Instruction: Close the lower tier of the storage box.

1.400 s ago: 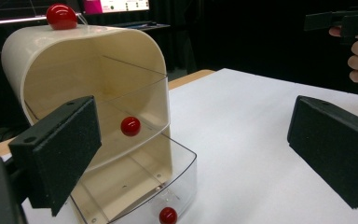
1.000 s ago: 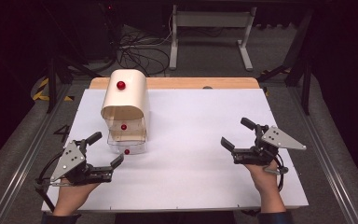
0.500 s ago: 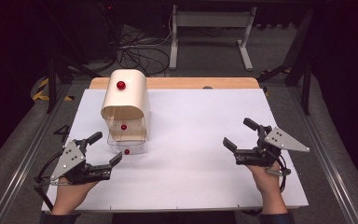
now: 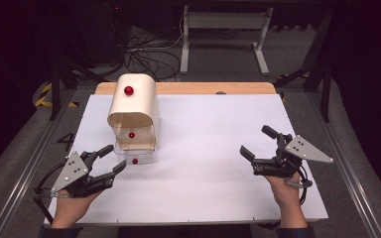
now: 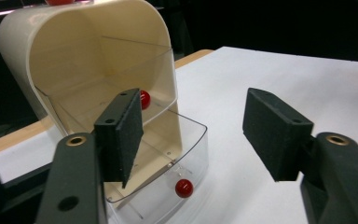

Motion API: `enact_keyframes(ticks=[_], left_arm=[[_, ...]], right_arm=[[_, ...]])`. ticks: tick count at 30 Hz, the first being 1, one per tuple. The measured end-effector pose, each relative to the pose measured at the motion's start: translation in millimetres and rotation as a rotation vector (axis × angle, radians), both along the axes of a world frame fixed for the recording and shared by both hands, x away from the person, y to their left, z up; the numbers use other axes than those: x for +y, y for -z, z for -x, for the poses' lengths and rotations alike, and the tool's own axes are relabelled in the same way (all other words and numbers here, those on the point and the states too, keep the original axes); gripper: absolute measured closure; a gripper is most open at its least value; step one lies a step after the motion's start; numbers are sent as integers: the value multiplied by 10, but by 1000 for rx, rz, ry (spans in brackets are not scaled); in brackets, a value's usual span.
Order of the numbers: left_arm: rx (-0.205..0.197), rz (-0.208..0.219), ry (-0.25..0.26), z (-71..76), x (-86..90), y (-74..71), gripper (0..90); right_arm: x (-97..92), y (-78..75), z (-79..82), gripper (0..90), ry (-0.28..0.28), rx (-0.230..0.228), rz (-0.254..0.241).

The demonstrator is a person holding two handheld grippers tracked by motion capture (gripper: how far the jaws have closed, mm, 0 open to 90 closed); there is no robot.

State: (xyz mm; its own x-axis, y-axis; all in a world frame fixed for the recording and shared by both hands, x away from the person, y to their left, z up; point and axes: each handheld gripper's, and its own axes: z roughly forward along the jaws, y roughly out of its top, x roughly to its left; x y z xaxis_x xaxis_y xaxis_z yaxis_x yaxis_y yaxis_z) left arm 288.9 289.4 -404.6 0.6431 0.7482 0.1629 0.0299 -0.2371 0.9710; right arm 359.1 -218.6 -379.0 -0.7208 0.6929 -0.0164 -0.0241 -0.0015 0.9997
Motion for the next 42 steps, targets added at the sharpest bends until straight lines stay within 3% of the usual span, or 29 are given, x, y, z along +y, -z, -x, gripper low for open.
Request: enact_keyframes(ticks=[18,42], left_arm=[[52,-28,23,-70,58,142,689],[105,-58,25,-163,48,303,876]], right_arm=[[-42,-29,20,5,4,-8,-9],[-63,-45,29,5,-4,-13,-12]])
